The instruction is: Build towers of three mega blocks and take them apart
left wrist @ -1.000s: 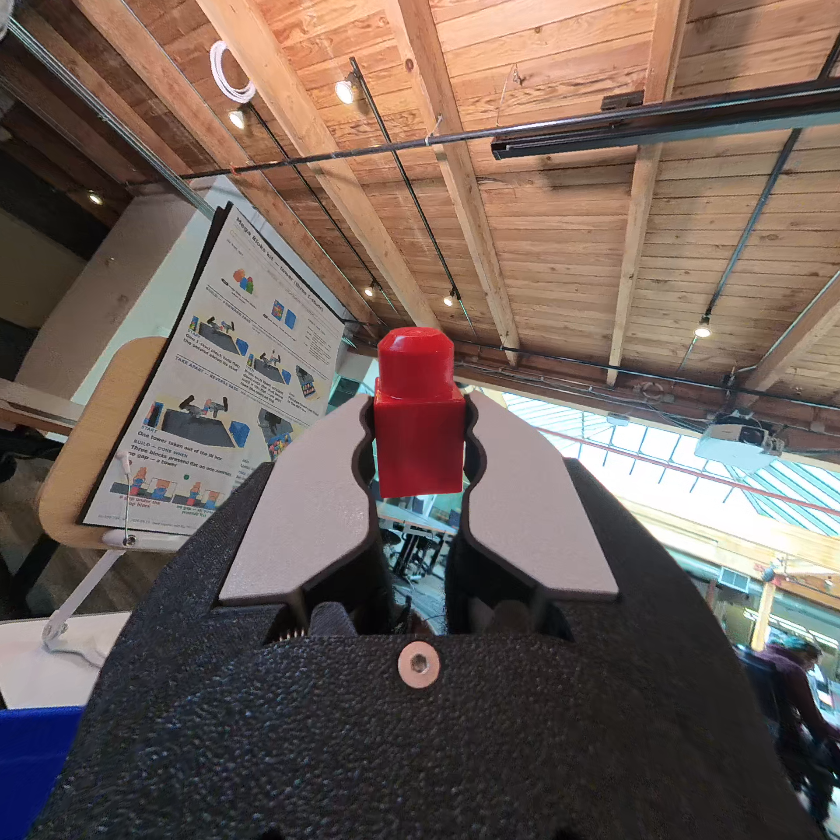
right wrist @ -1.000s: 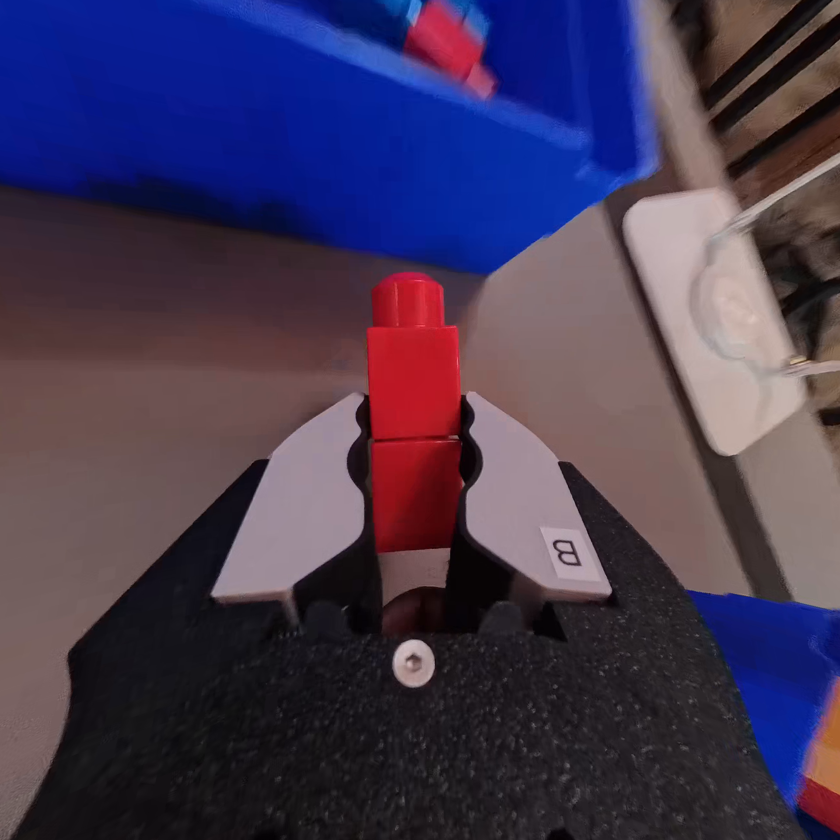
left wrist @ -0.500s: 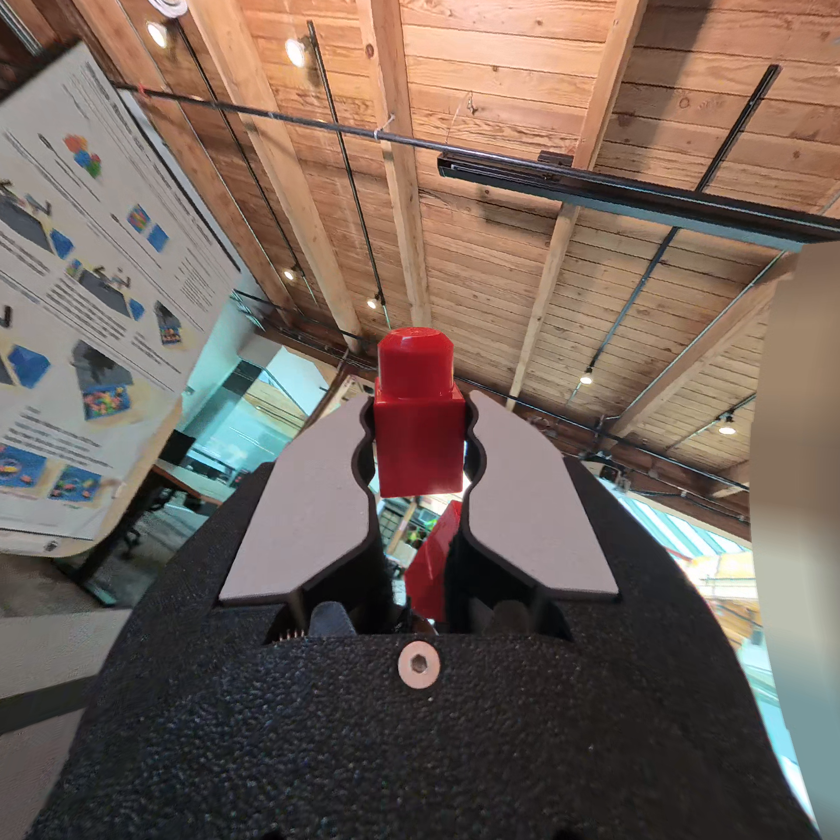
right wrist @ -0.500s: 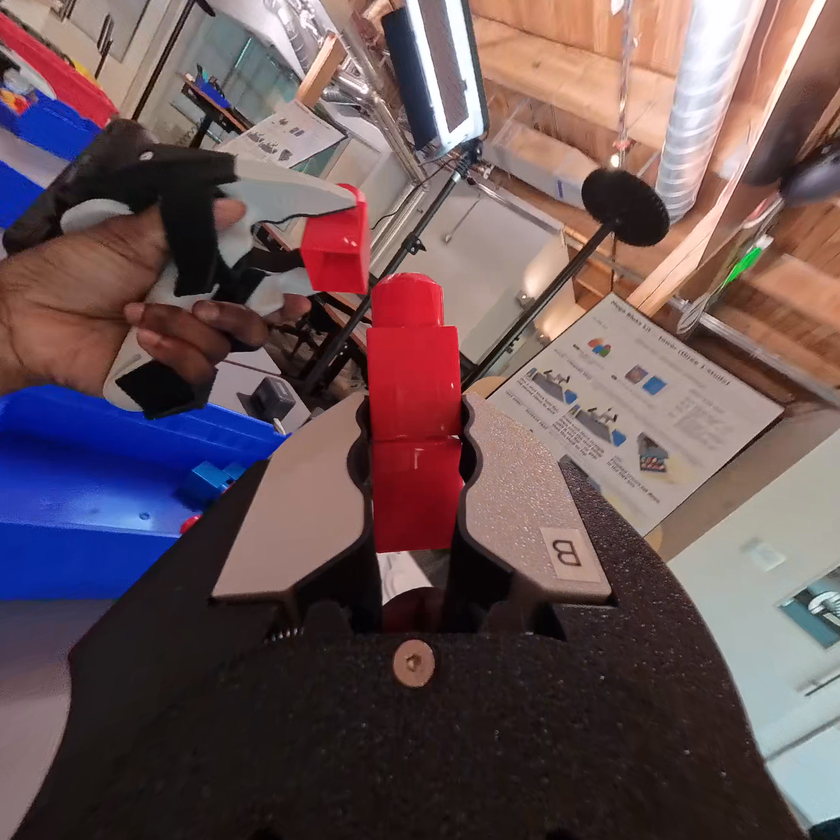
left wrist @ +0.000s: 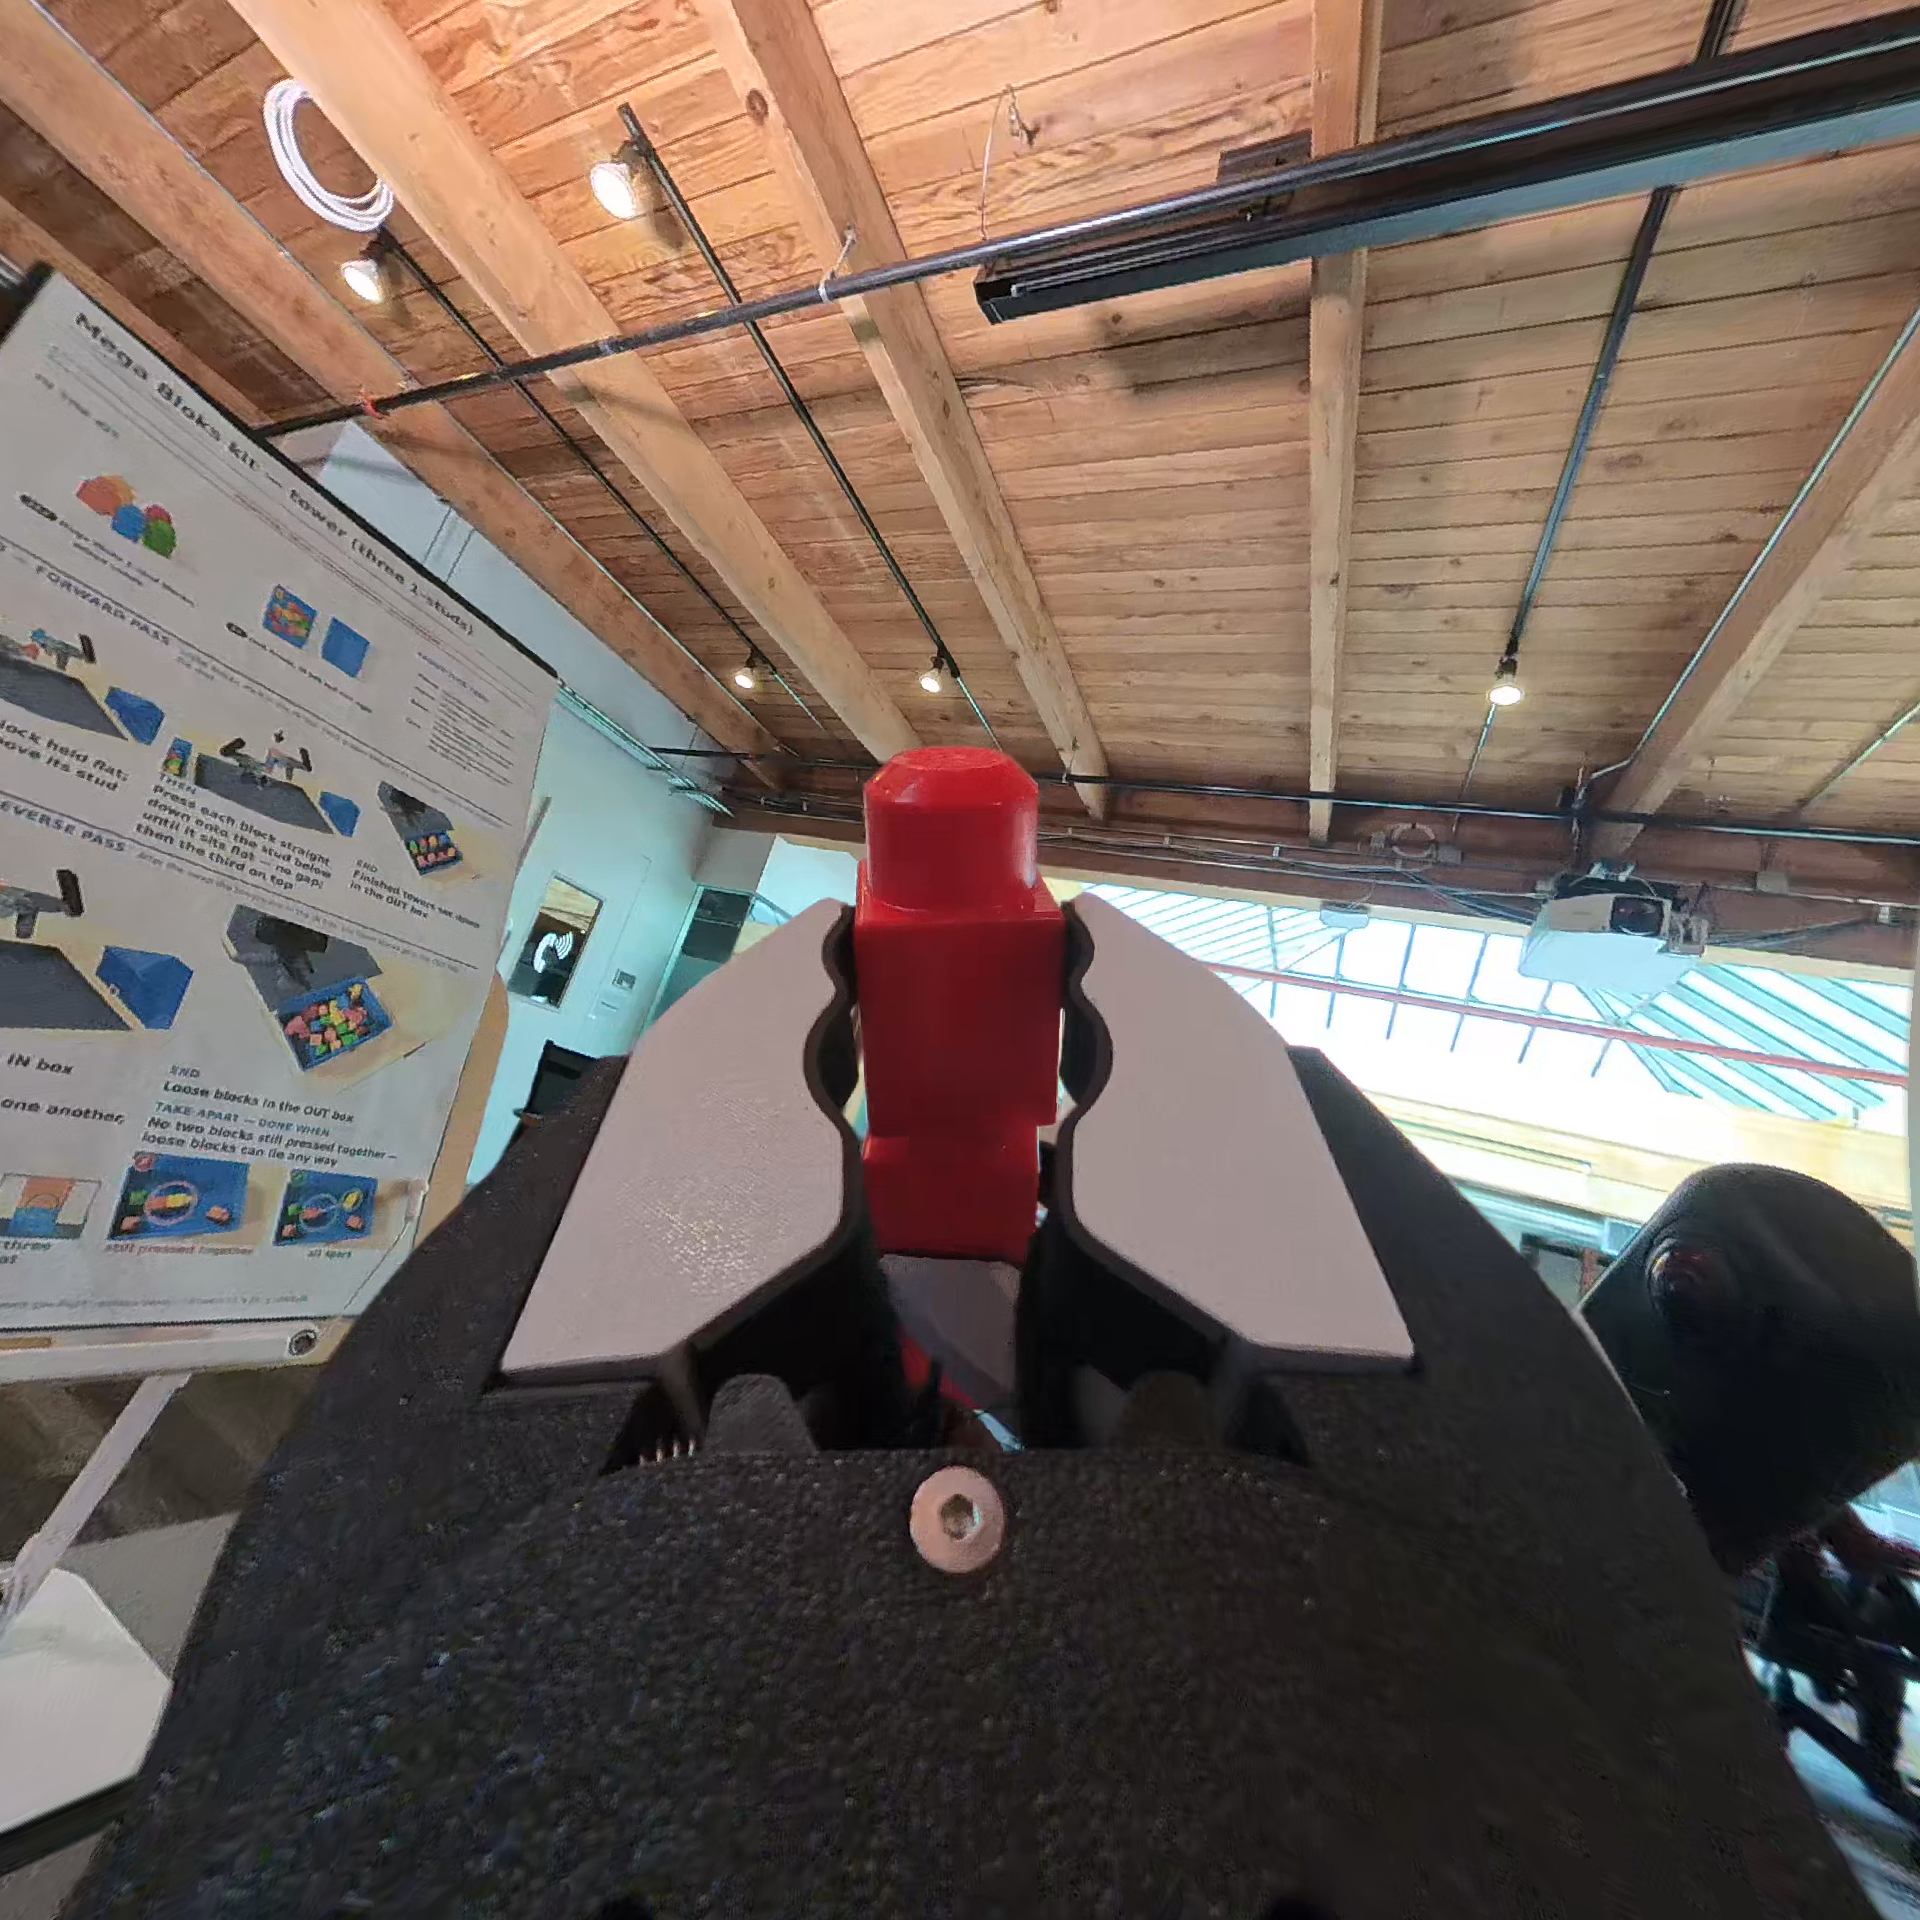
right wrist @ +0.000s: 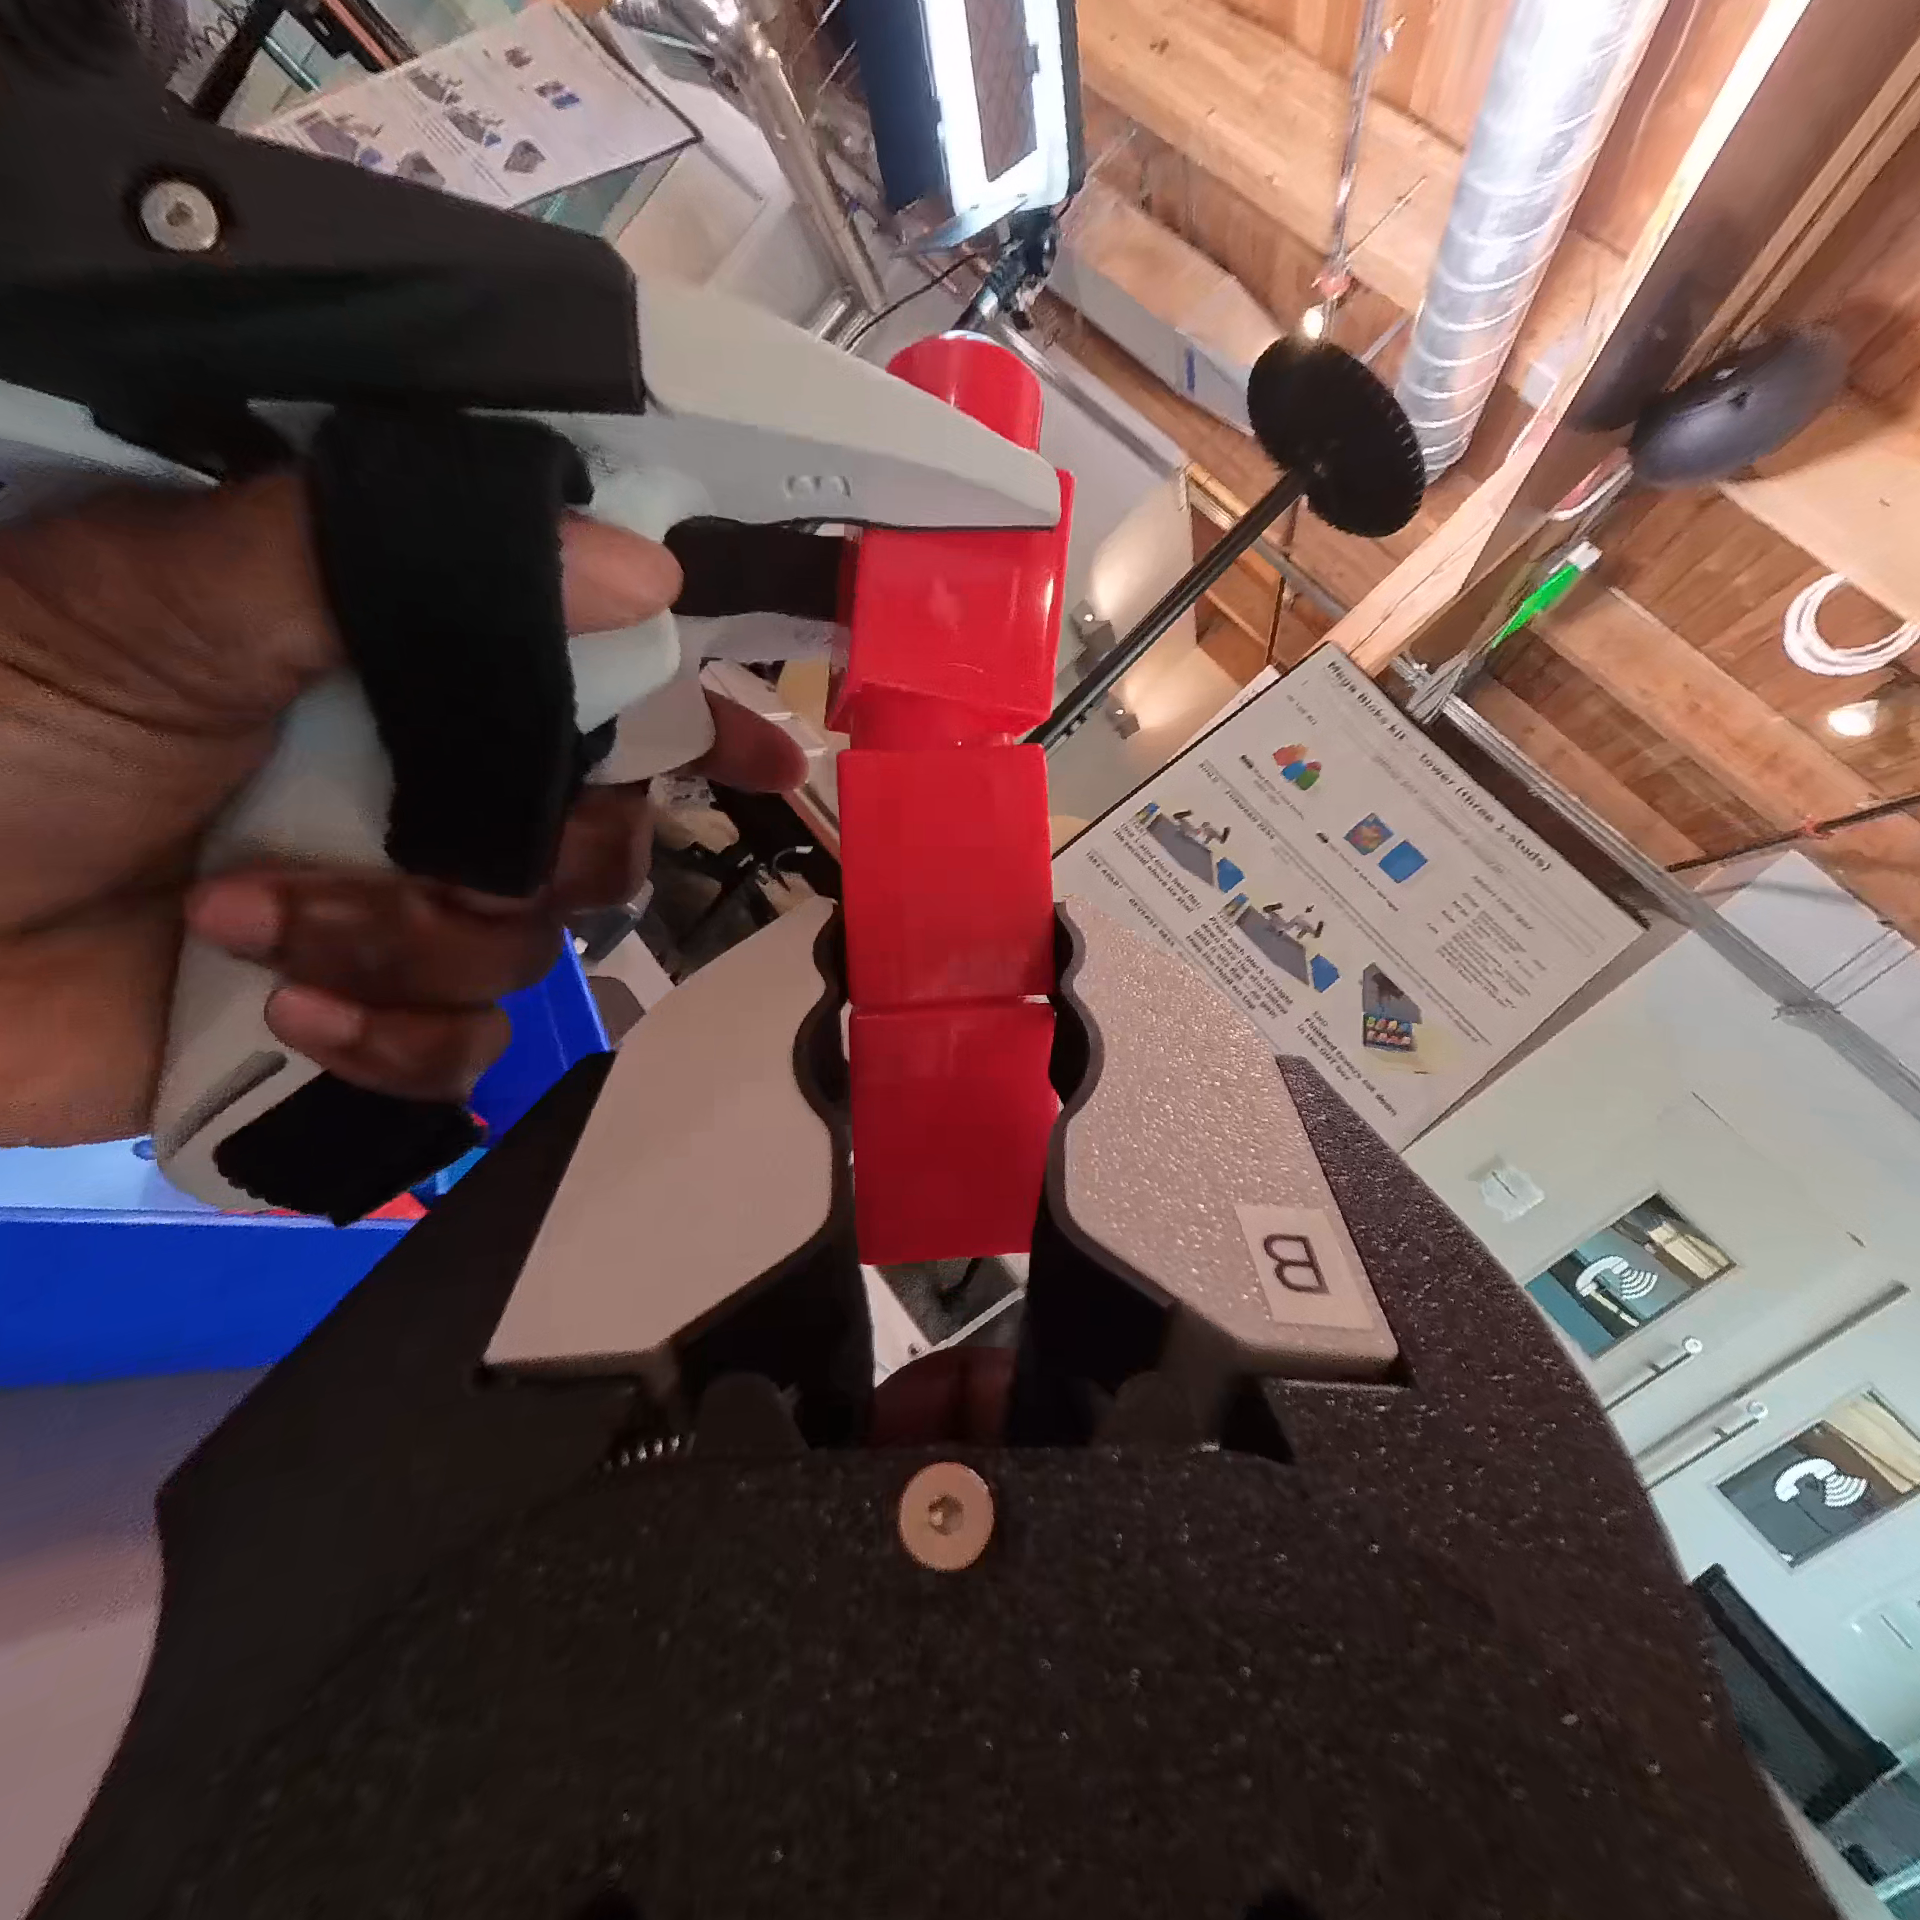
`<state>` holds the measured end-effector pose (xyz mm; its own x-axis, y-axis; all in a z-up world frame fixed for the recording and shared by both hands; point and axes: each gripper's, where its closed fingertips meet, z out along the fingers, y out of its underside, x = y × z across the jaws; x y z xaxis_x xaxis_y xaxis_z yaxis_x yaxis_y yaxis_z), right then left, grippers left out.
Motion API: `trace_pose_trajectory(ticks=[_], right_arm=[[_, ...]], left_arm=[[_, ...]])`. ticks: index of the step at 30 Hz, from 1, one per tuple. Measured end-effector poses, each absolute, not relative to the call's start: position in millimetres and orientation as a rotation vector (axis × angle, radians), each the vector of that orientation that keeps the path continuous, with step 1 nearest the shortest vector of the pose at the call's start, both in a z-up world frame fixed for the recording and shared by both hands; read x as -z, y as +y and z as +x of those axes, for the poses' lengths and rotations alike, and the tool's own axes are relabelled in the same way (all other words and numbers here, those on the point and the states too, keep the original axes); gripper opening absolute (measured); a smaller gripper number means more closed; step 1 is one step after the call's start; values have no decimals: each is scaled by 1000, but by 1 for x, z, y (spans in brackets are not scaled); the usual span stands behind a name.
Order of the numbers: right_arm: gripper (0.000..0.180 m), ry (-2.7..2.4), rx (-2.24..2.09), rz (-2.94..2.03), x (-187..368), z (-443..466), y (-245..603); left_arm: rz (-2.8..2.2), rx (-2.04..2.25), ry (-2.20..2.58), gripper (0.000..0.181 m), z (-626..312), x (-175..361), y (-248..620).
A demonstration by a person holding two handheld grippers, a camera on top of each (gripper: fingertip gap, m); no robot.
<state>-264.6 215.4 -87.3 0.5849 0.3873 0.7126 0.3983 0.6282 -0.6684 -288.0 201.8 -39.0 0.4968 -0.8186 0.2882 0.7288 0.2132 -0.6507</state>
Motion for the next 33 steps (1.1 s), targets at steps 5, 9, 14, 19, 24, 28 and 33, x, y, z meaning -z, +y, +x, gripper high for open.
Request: trace_pose_trajectory(ticks=[5, 9, 14, 19, 24, 28, 33], right_arm=[[36, -966, 5, -888, 85, -263, 213], [36, -953, -21, -887, 83, -260, 213], [35, -984, -29, -883, 85, -257, 213], [36, -1018, -26, -890, 90, -259, 213], [39, -1048, -9, -912, 97, -261, 217], [39, -1050, -7, -914, 98, -264, 217], [35, -1022, -61, -920, 93, -269, 212]], left_arm=[[-836, 1082, 160, 36, -286, 38, 199], [-891, 1068, 240, 35, -278, 41, 199], [-955, 1090, 338, 36, -272, 47, 200], [-1041, 1085, 414, 36, -270, 55, 201], [-1125, 1060, 459, 36, -271, 65, 204], [-1130, 1060, 469, 36, -274, 66, 205], [-1189, 990, 512, 63, -257, 77, 213]])
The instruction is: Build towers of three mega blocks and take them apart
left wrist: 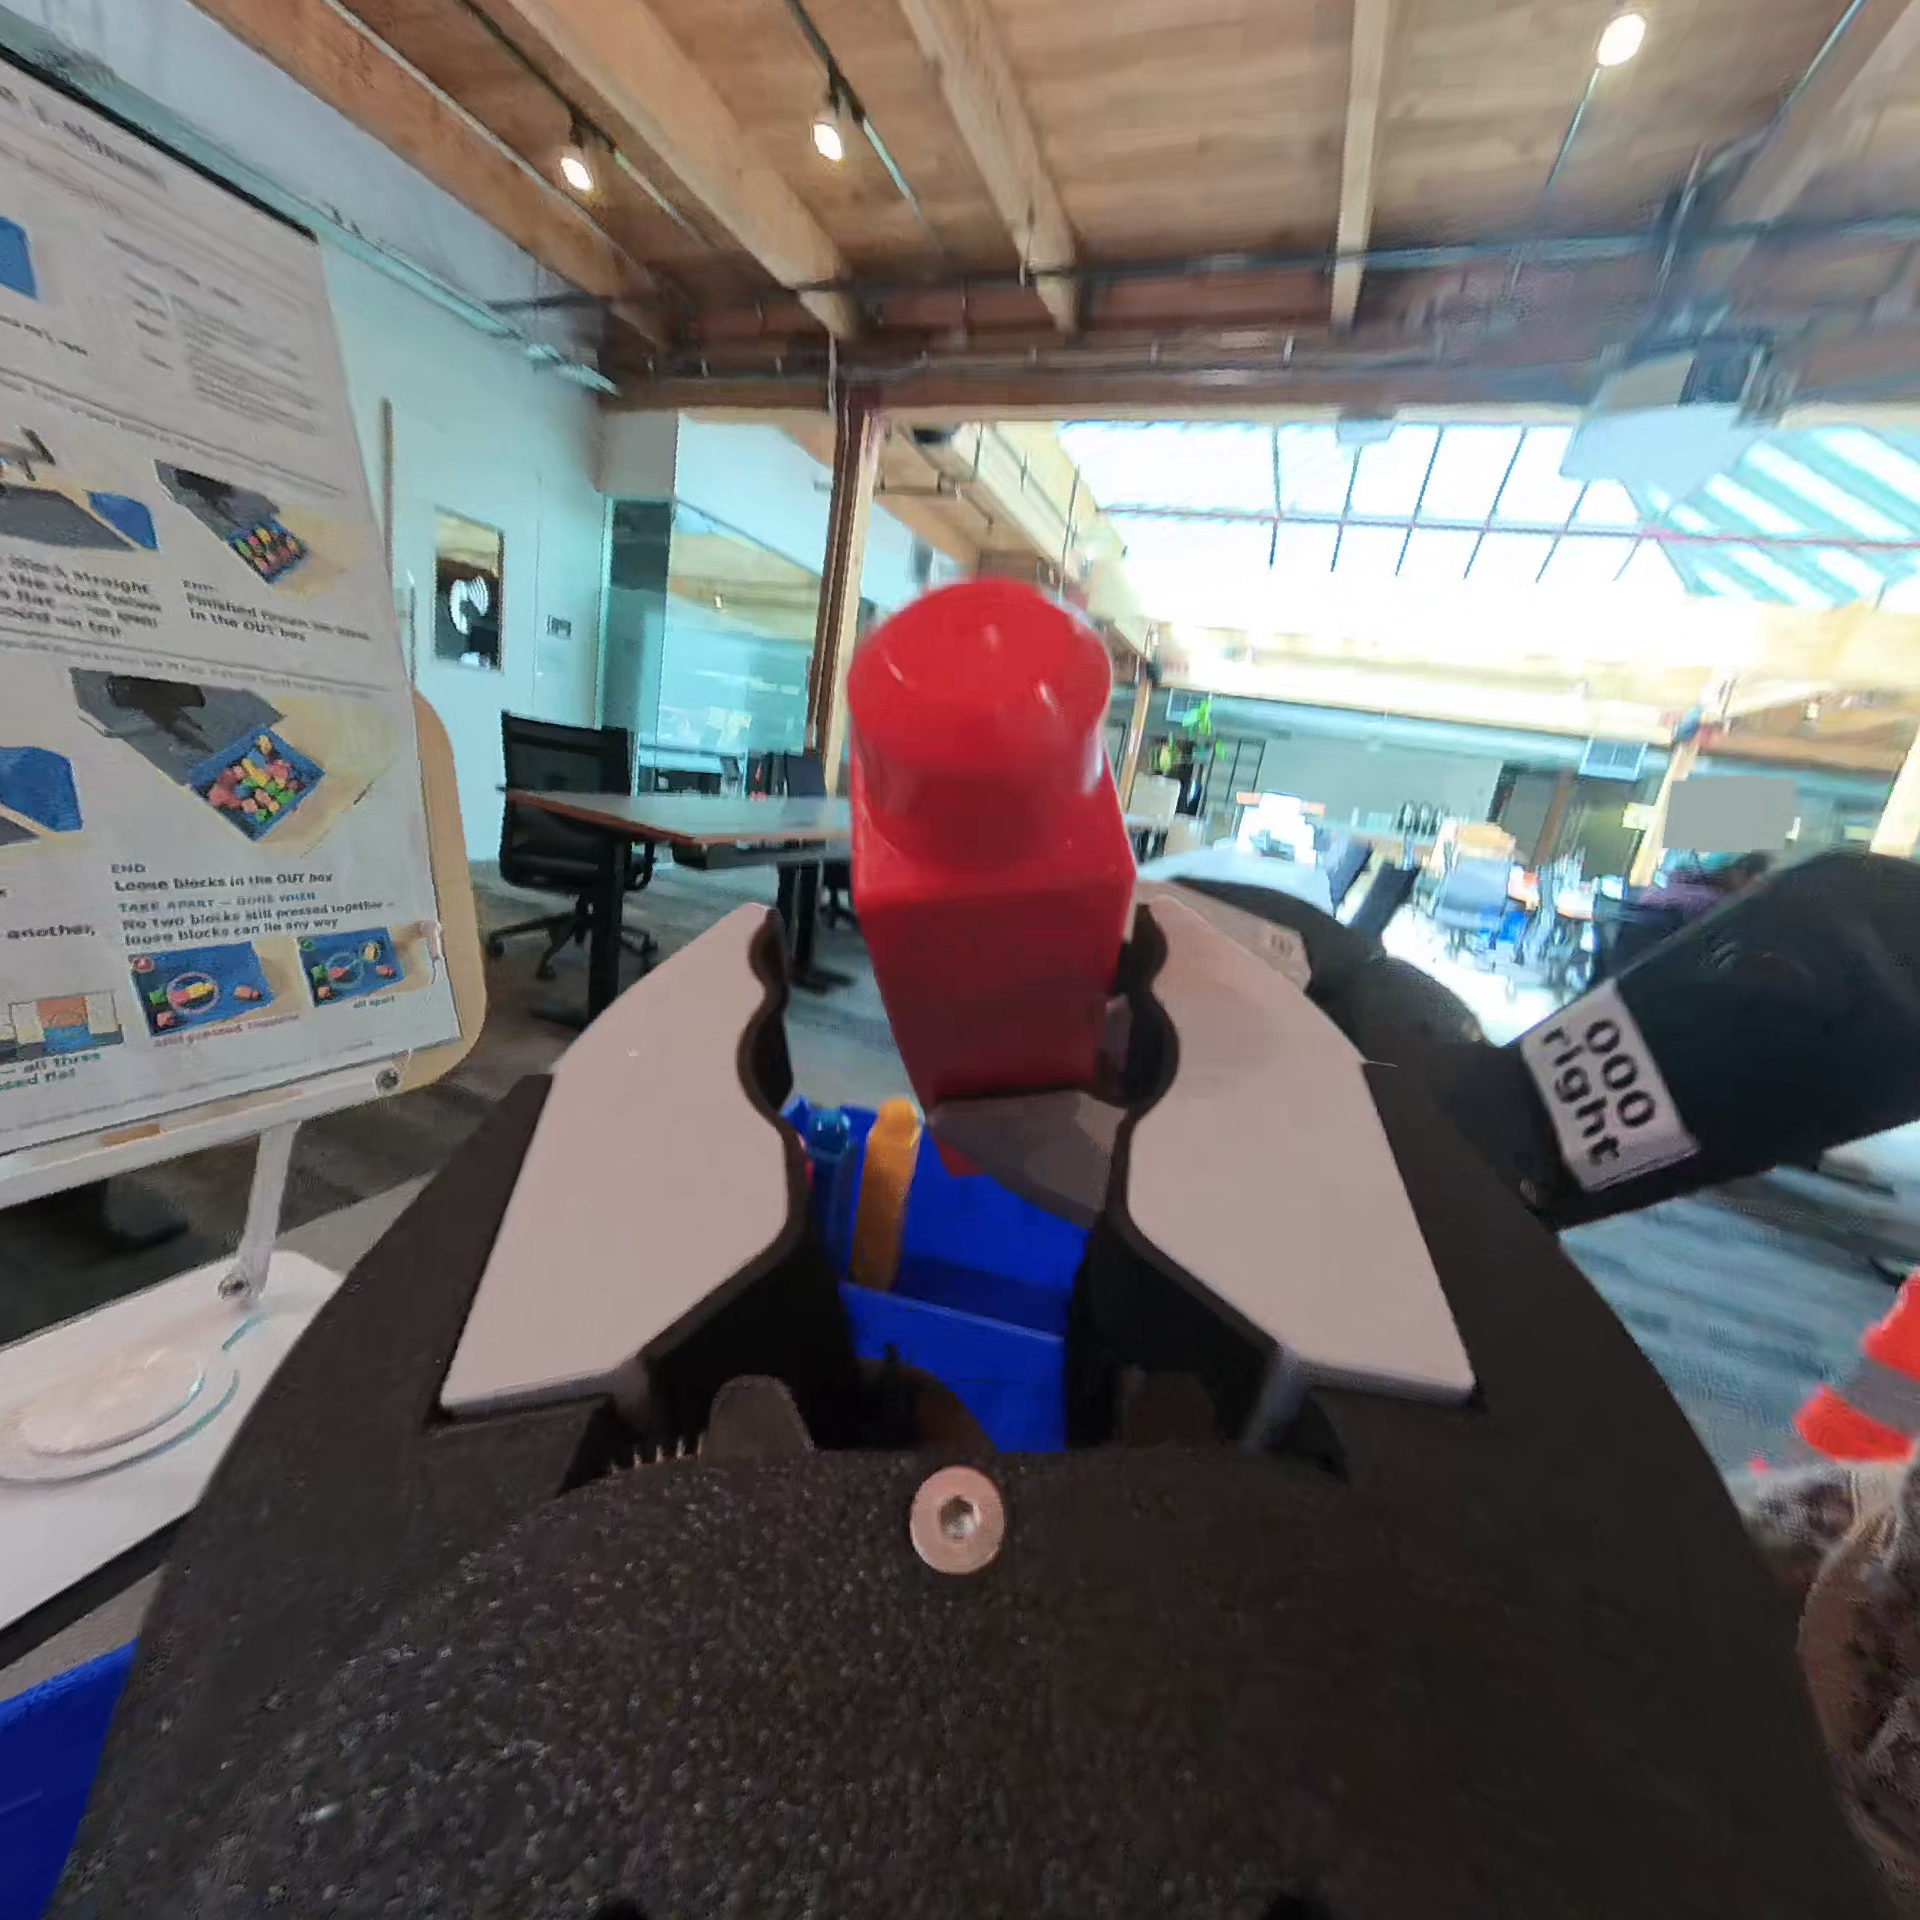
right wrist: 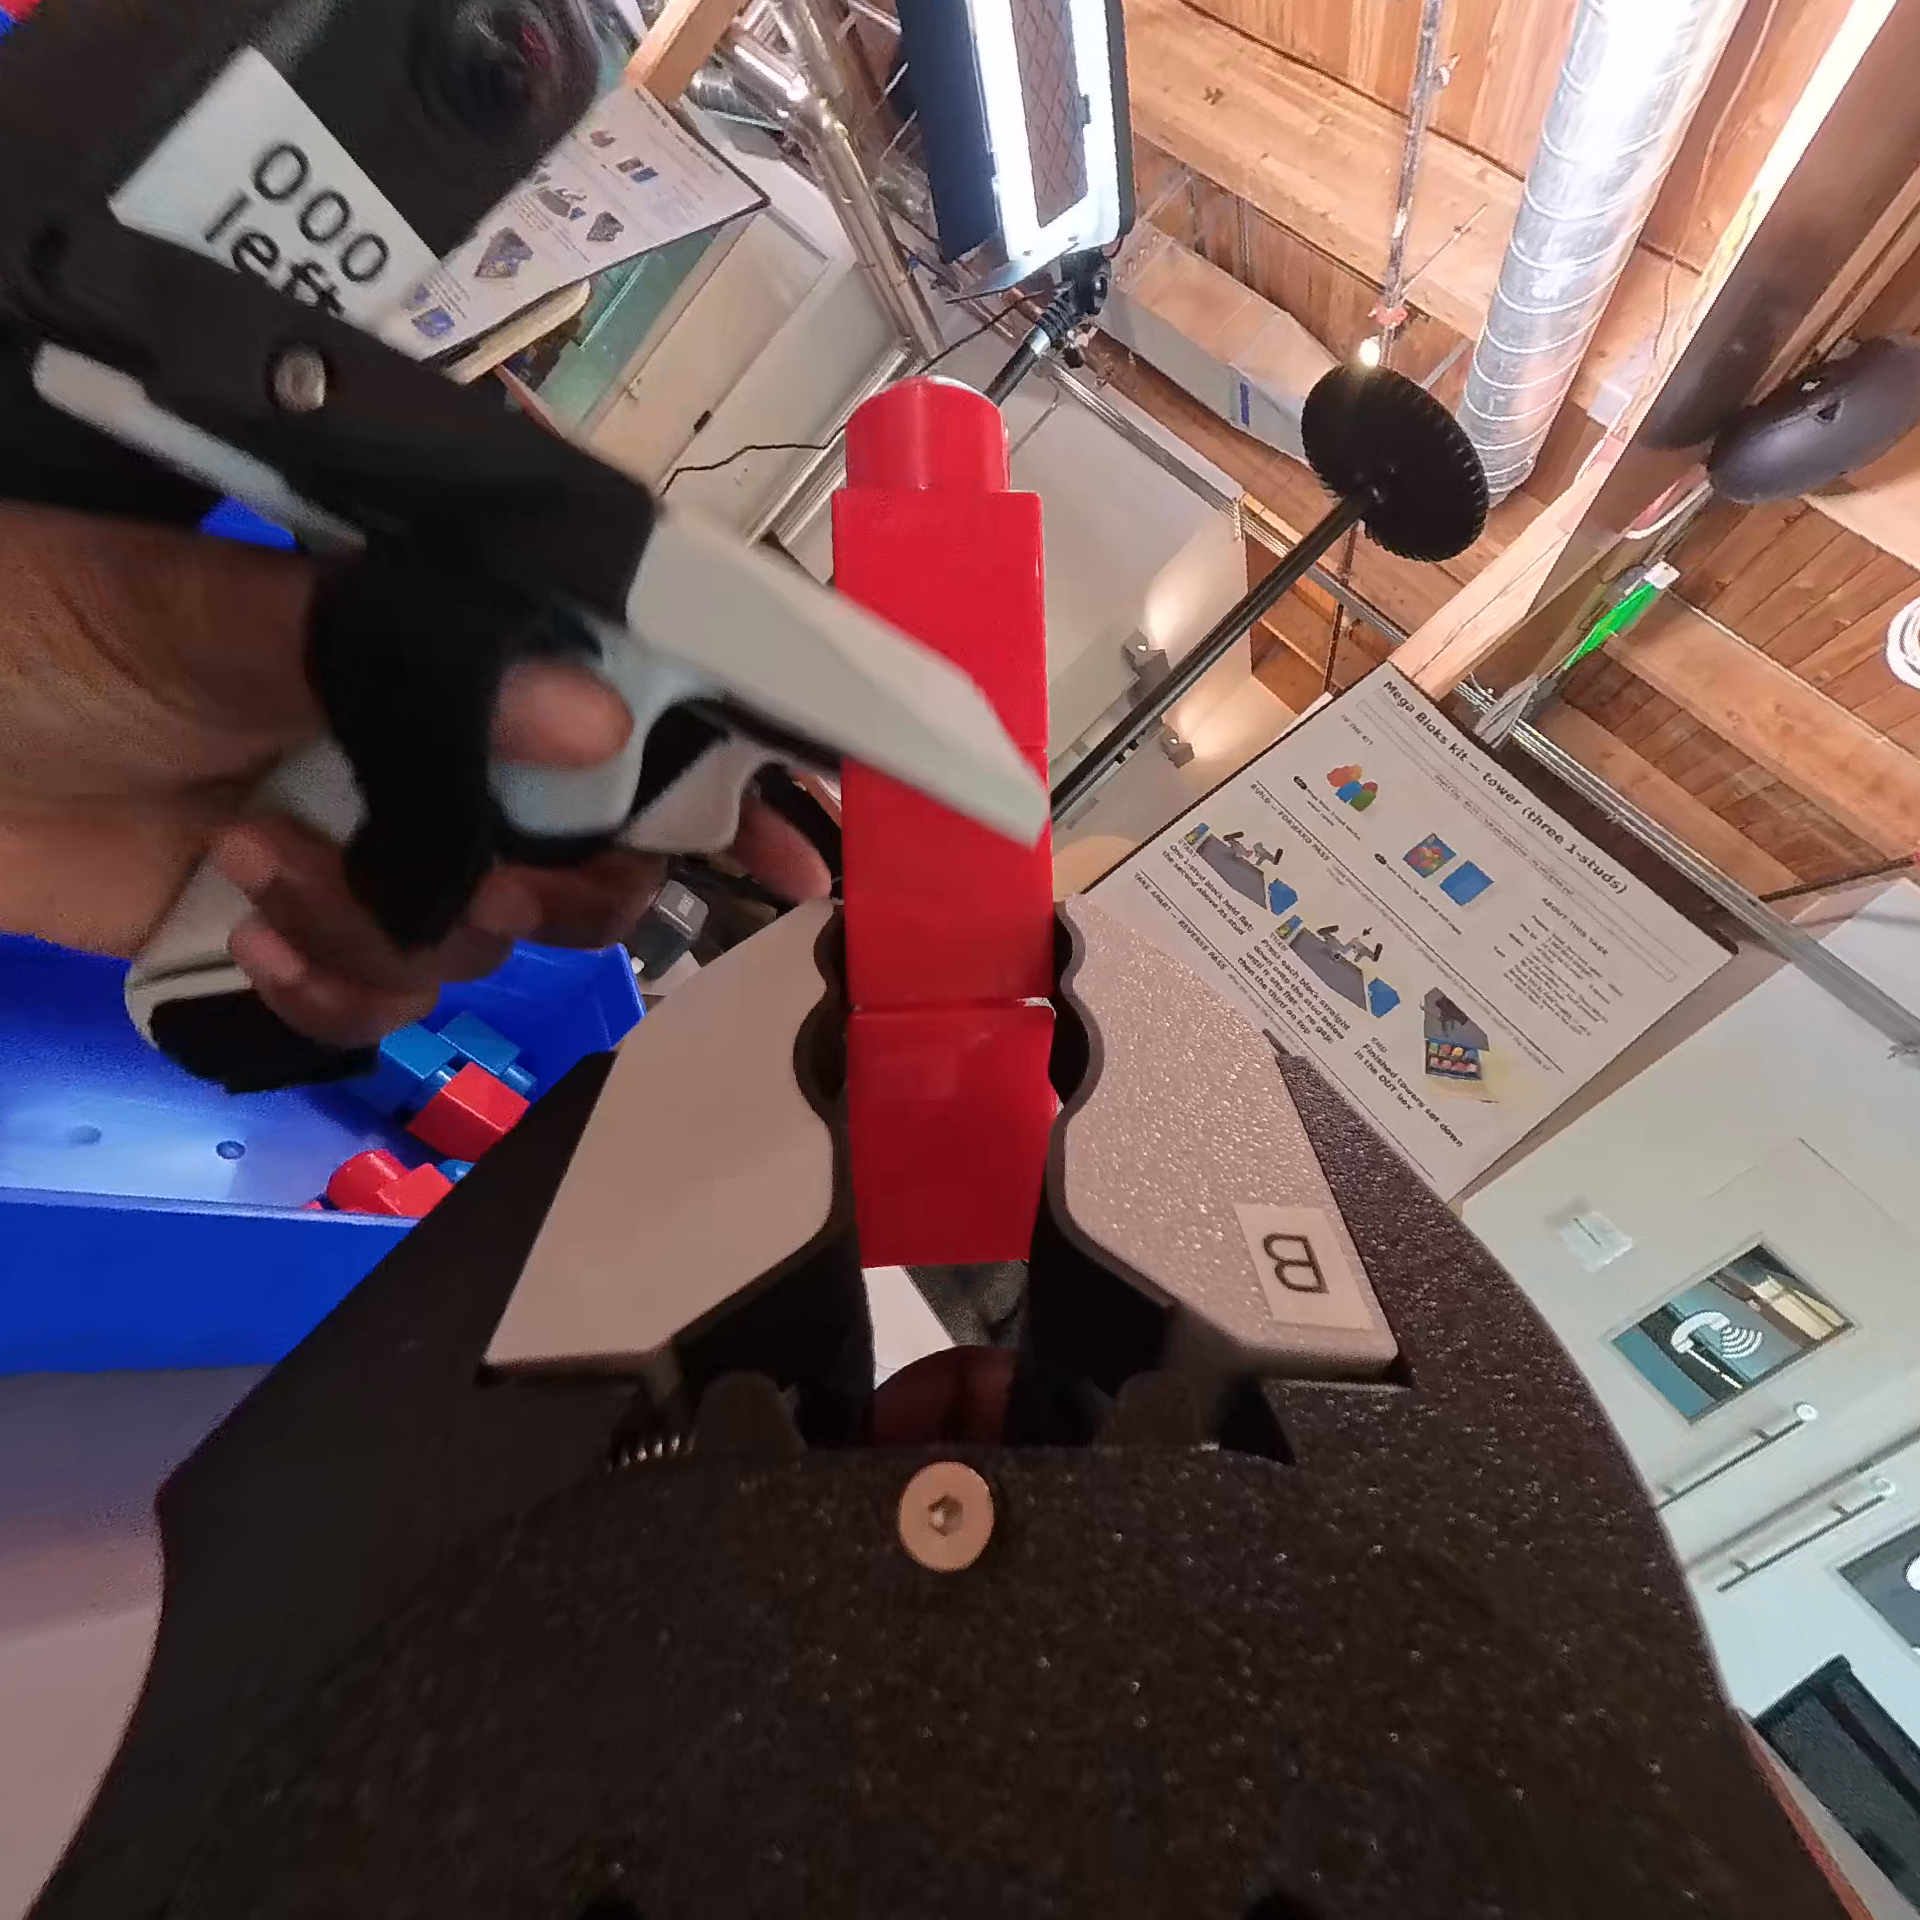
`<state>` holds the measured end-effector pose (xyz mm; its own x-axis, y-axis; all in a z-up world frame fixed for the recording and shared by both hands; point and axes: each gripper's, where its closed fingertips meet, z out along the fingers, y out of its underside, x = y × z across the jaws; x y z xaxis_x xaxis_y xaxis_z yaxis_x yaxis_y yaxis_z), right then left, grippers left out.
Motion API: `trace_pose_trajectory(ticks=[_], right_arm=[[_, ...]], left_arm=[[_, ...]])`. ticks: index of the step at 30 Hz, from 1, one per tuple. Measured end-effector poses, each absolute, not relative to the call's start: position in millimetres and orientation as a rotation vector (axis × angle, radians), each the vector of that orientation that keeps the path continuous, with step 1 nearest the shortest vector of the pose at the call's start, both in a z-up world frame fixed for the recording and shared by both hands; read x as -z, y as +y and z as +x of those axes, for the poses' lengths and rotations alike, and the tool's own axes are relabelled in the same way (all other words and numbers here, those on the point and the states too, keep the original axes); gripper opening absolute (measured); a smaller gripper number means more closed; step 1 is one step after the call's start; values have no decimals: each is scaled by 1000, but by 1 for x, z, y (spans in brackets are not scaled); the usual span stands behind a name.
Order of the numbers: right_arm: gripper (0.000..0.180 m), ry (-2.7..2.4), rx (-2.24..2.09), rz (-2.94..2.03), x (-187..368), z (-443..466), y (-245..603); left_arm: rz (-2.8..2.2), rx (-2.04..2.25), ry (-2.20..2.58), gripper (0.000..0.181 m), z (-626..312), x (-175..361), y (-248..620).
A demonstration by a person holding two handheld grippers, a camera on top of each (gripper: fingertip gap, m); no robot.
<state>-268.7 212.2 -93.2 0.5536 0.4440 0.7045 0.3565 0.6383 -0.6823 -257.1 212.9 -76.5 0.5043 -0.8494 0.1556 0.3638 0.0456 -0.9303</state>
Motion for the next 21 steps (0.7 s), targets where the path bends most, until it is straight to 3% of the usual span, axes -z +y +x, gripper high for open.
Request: trace_pose_trajectory(ticks=[1, 3, 6, 10, 15, 21], right_arm=[[35, -1023, -58, -922, 94, -269, 213], [35, -1032, -52, -914, 95, -270, 212], [37, -1046, -139, -915, 94, -271, 208], [61, -1074, -191, -867, 90, -261, 203], [37, -1084, -63, -709, 86, -260, 193], [37, -1106, -63, -668, 85, -257, 186]], left_arm=[[-1221, 980, 562, 64, -249, 83, 213], [-1213, 941, 566, 40, -245, 85, 214], [-1211, 1019, 533, 40, -245, 82, 212], [-1140, 1329, 353, 40, -267, 66, 208], [-1139, 1461, 369, 39, -261, 66, 203], [-1181, 1422, 482, 39, -255, 71, 193]])
